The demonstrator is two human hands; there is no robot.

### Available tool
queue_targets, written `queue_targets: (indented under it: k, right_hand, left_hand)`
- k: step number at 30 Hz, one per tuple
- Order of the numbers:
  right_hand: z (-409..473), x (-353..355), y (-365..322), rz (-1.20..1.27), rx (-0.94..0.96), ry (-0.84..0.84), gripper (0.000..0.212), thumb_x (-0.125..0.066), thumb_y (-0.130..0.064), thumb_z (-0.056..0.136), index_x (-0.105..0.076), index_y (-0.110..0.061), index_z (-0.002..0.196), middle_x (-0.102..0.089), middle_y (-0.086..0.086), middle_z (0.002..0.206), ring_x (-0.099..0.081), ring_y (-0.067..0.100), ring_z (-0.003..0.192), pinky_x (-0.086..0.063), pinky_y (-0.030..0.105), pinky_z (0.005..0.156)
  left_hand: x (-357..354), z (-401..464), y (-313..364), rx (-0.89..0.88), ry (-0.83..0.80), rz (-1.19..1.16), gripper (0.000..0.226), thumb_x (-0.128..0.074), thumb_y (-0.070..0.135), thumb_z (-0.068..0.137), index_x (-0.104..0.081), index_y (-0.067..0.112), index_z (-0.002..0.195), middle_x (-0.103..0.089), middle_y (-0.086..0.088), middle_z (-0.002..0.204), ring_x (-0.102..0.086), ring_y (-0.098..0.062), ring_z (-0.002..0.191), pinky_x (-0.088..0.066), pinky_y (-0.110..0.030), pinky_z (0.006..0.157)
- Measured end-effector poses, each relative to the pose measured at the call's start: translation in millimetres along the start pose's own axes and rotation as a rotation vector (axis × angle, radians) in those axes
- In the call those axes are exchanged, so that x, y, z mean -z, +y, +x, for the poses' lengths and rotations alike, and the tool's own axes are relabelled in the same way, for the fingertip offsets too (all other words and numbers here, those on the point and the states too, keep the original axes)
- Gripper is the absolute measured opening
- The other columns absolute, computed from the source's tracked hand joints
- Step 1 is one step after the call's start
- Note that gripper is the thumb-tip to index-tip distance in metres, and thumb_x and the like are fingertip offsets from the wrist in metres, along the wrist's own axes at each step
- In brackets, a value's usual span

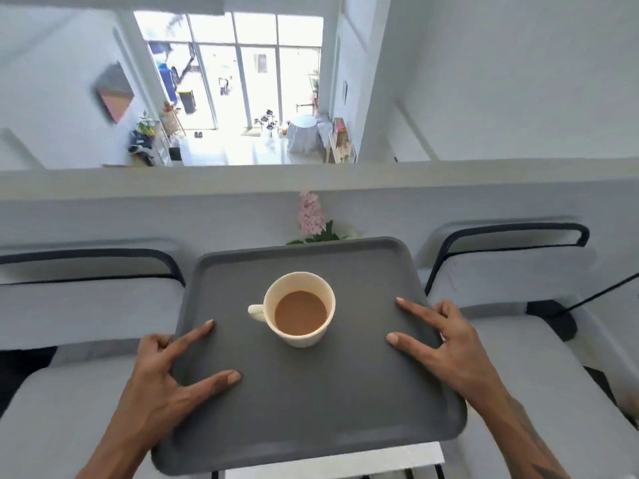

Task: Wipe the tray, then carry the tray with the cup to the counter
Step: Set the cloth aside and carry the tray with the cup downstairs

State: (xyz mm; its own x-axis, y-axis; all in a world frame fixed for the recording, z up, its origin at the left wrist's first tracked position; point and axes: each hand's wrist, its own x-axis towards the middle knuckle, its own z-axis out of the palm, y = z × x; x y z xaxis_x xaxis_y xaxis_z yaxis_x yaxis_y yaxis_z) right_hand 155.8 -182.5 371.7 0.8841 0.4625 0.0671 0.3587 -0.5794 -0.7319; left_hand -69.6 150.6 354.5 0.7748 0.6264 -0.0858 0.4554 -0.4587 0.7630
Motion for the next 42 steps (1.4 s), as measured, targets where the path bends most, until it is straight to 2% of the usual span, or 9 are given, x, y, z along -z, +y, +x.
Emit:
queue_targets:
  k: [4, 8, 14, 20, 23, 26, 30, 35, 42]
  right_hand:
    - [17, 31, -39, 0.049, 0.056, 0.016, 0.06, -0.08, -0.059, 0.06, -0.068, -0.046, 0.117, -0.047, 0.0, 0.092, -0.052, 0.008, 0.083, -0.041, 0.003, 0.072]
    - [39, 55, -68, 0.076, 0.143, 0.014, 0.059, -0.08, -0.061, 0.058, -0.069, -0.046, 0.114, -0.048, -0.002, 0.088, -0.053, 0.008, 0.08, -0.041, 0.005, 0.07]
    - [82, 77, -88, 0.092, 0.251, -0.091, 0.063, -0.076, -0.07, 0.057, -0.066, -0.051, 0.116, -0.05, -0.008, 0.091, -0.054, 0.002, 0.083, -0.04, 0.012, 0.07]
    - [118, 86, -109, 0.057, 0.395, -0.189, 0.063, -0.07, -0.074, 0.059, -0.065, -0.051, 0.118, -0.051, -0.011, 0.093, -0.054, 0.0, 0.085, -0.037, 0.012, 0.068]
    - [127, 83, -123, 0.055, 0.466, -0.234, 0.061, -0.071, -0.072, 0.06, -0.066, -0.051, 0.116, -0.053, -0.01, 0.092, -0.055, 0.001, 0.086, -0.037, 0.012, 0.07]
    - [128, 74, -141, 0.051, 0.542, -0.311, 0.059, -0.071, -0.072, 0.062, -0.064, -0.053, 0.117, -0.053, -0.01, 0.092, -0.055, 0.002, 0.087, -0.038, 0.014, 0.071]
    - [114, 52, -174, 0.065, 0.648, -0.397, 0.056, -0.07, -0.071, 0.066, -0.062, -0.054, 0.119, -0.055, -0.011, 0.095, -0.056, 0.004, 0.09, -0.042, 0.023, 0.074]
    - [66, 11, -224, 0.097, 0.776, -0.546, 0.06, -0.068, -0.072, 0.066, -0.063, -0.05, 0.121, -0.054, -0.009, 0.096, -0.056, 0.014, 0.094, -0.048, 0.038, 0.086]
    - [-56, -46, -291, 0.129, 0.981, -0.753, 0.064, -0.062, -0.08, 0.061, -0.062, -0.052, 0.12, -0.054, -0.013, 0.097, -0.054, 0.006, 0.09, -0.042, 0.031, 0.08]
  left_hand:
    - [32, -5, 46, -0.025, 0.151, -0.077, 0.078, -0.088, 0.059, 0.037, -0.063, 0.059, 0.11, -0.042, 0.012, 0.102, -0.05, 0.005, 0.097, -0.045, -0.03, 0.09]
    - [57, -10, 82, -0.02, 0.256, -0.082, 0.081, -0.087, 0.055, 0.042, -0.067, 0.046, 0.119, -0.045, 0.008, 0.103, -0.051, -0.002, 0.096, -0.043, -0.029, 0.089]
    - [76, -29, 115, 0.055, 0.373, -0.04, 0.073, -0.081, 0.06, 0.052, -0.064, 0.047, 0.122, -0.048, 0.004, 0.111, -0.052, -0.011, 0.098, -0.042, -0.03, 0.085]
    - [75, -58, 132, 0.157, 0.52, -0.021, 0.071, -0.08, 0.061, 0.055, -0.066, 0.044, 0.123, -0.051, 0.0, 0.113, -0.057, -0.021, 0.102, -0.047, -0.032, 0.085]
    - [75, -83, 138, 0.204, 0.624, -0.029, 0.066, -0.08, 0.061, 0.055, -0.068, 0.047, 0.118, -0.053, 0.006, 0.109, -0.056, -0.004, 0.094, -0.044, -0.021, 0.077]
    - [80, -116, 143, 0.268, 0.723, -0.021, 0.062, -0.083, 0.055, 0.06, -0.069, 0.042, 0.119, -0.052, 0.009, 0.105, -0.054, 0.001, 0.089, -0.043, -0.026, 0.08]
    - [91, -172, 144, 0.378, 0.851, 0.003, 0.057, -0.084, 0.049, 0.066, -0.069, 0.042, 0.12, -0.054, 0.0, 0.111, -0.057, -0.019, 0.096, -0.042, -0.032, 0.087]
    - [103, -266, 135, 0.512, 1.013, 0.036, 0.053, -0.083, 0.046, 0.071, -0.069, 0.039, 0.122, -0.055, -0.002, 0.115, -0.054, -0.022, 0.1, -0.042, -0.034, 0.089]
    - [104, -433, 121, 0.712, 1.221, 0.083, 0.052, -0.082, 0.045, 0.072, -0.07, 0.035, 0.122, -0.056, 0.004, 0.112, -0.054, -0.019, 0.097, -0.041, -0.034, 0.086]
